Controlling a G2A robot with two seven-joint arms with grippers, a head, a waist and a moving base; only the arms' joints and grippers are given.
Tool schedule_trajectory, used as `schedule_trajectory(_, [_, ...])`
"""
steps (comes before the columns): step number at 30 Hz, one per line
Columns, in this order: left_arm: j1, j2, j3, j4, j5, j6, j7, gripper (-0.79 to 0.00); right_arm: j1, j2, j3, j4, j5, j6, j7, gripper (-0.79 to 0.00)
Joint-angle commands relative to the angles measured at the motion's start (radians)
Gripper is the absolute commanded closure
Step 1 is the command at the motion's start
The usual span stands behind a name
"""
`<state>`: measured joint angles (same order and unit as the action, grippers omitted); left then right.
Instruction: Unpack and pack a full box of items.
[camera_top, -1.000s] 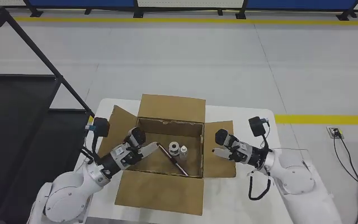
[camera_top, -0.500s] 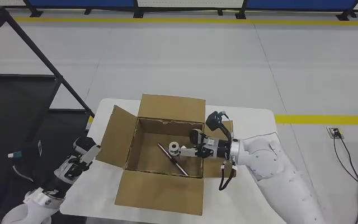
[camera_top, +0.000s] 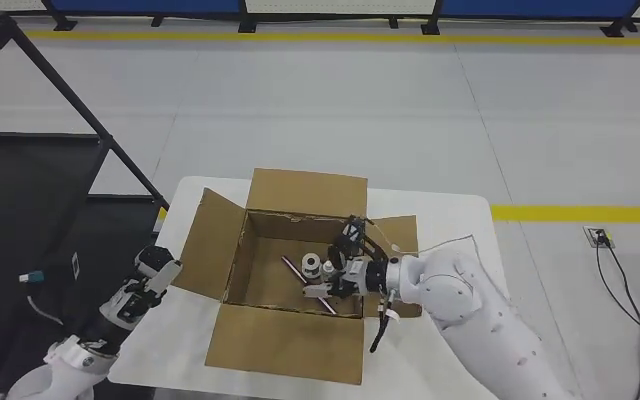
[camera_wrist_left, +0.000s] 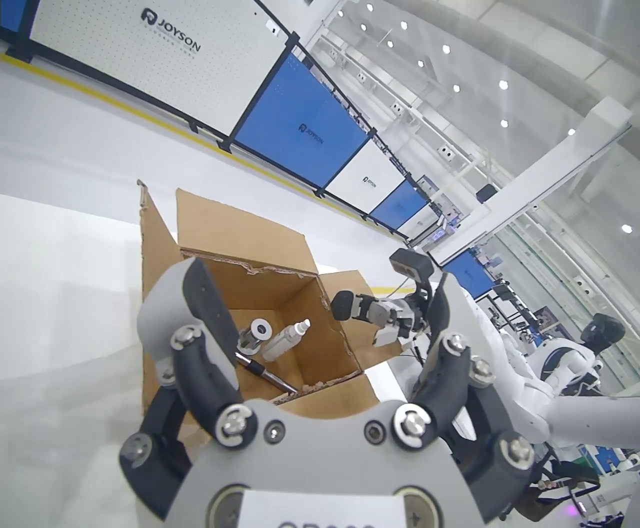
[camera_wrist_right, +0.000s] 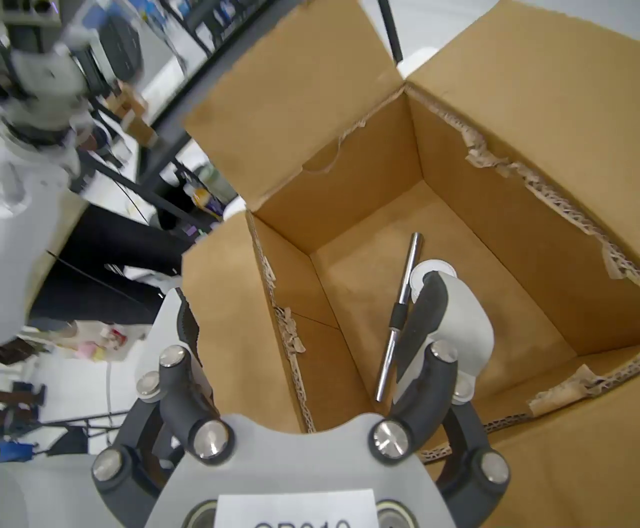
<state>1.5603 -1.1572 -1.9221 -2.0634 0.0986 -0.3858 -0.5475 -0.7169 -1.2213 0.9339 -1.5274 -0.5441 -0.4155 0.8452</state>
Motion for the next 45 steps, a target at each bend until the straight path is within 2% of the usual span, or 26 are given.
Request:
schedule_trajectory(1, [-0.018, 0.003, 0.005, 0.016, -0.047, 0.032, -0.032, -0.785, 0.029, -0.012, -0.054, 0.014, -0.102, 0.069, -0.005, -0.785])
schedule_trajectory(6, [-0.048, 0.012, -0.015, 0.054, -0.118, 0.117, -0.097, -0.785, 0.103, -0.049, -0.158, 0.093, -0.231, 0.221, -0.024, -0.785])
schedule_trajectory(10, [-0.056, 0.018, -0.034, 0.074, -0.162, 0.138, -0.130, -0.785, 0.161, -0.078, -0.215, 0.177, -0.265, 0.271, -0.003, -0.785])
schedule_trajectory(17, [-0.051, 0.021, -0.043, 0.080, -0.185, 0.138, -0.140, -0.785, 0.245, -0.129, -0.295, 0.294, -0.240, 0.300, 0.105, -0.785])
schedule_trajectory(19, [-0.051, 0.021, -0.043, 0.080, -0.185, 0.138, -0.140, -0.785, 0.260, -0.142, -0.312, 0.317, -0.249, 0.323, 0.121, -0.711])
schedule_trajectory(21, [-0.051, 0.021, -0.043, 0.080, -0.185, 0.138, -0.140, -0.785, 0.269, -0.153, -0.325, 0.334, -0.253, 0.339, 0.131, -0.456])
schedule_trajectory(22, [-0.051, 0.021, -0.043, 0.080, -0.185, 0.138, -0.140, -0.785, 0.273, -0.157, -0.330, 0.344, -0.254, 0.346, 0.138, -0.391])
schedule_trajectory(24, [-0.051, 0.021, -0.043, 0.080, -0.185, 0.138, -0.140, -0.785, 0.280, -0.166, -0.339, 0.358, -0.264, 0.368, 0.148, -0.314])
schedule_trajectory(26, [-0.051, 0.021, -0.043, 0.080, -0.185, 0.138, -0.140, -0.785, 0.283, -0.174, -0.343, 0.367, -0.271, 0.390, 0.149, -0.271])
schedule_trajectory(30, [-0.051, 0.021, -0.043, 0.080, -0.185, 0.138, -0.140, -0.785, 0.282, -0.181, -0.339, 0.366, -0.285, 0.411, 0.151, 0.000])
schedule_trajectory(38, [-0.051, 0.021, -0.043, 0.080, -0.185, 0.138, -0.140, -0.785, 0.244, -0.166, -0.286, 0.258, -0.358, 0.466, 0.145, 0.000])
schedule_trajectory(45, [-0.051, 0.021, -0.043, 0.080, -0.185, 0.138, -0.140, -0.785, 0.144, -0.116, -0.149, -0.020, -0.509, 0.575, 0.184, 0.000])
